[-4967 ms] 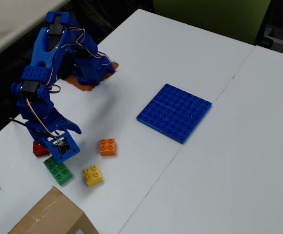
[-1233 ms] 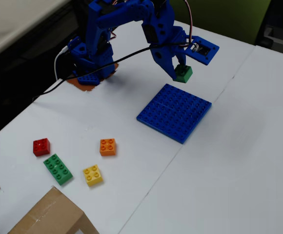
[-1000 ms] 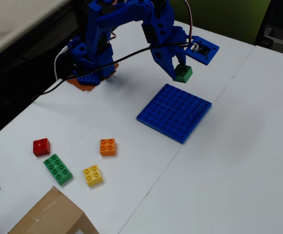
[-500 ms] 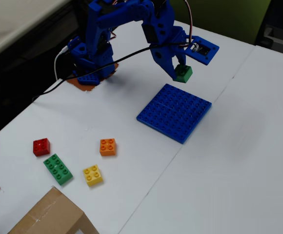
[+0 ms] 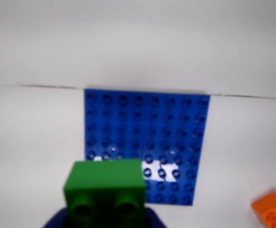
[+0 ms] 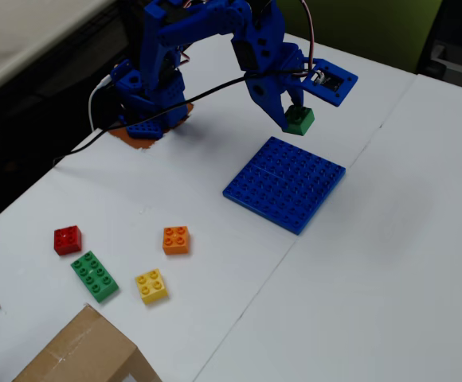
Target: Pick up the 2x2 green block and go up the 8x8 blue block.
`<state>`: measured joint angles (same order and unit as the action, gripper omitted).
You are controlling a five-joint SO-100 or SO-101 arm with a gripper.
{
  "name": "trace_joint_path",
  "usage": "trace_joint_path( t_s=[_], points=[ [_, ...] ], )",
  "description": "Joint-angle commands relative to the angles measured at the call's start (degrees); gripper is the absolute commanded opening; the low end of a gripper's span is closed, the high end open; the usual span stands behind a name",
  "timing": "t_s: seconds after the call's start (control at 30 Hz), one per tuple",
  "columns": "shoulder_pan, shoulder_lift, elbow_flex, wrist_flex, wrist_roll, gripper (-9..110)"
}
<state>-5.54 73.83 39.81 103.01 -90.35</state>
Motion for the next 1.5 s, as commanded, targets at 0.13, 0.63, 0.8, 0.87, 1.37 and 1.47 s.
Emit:
trace_joint_path(
  t_s=[0.13, 0.63, 0.8, 0.87, 1.37, 1.47],
  points=[
    [-0.44, 2.37, -0.18, 2.20, -0.18, 0],
    [-0.35, 6.15, 4.92, 2.29, -0.70, 0],
    [-0.44, 7.38, 6.42, 2.29, -0.70, 0],
    [-0.44, 7.56, 6.68, 2.29, -0.70, 0],
    [-0.09, 7.73, 7.03, 2.29, -0.09, 0],
    [0.00, 7.73, 7.03, 2.29, 0.09, 0]
  ],
)
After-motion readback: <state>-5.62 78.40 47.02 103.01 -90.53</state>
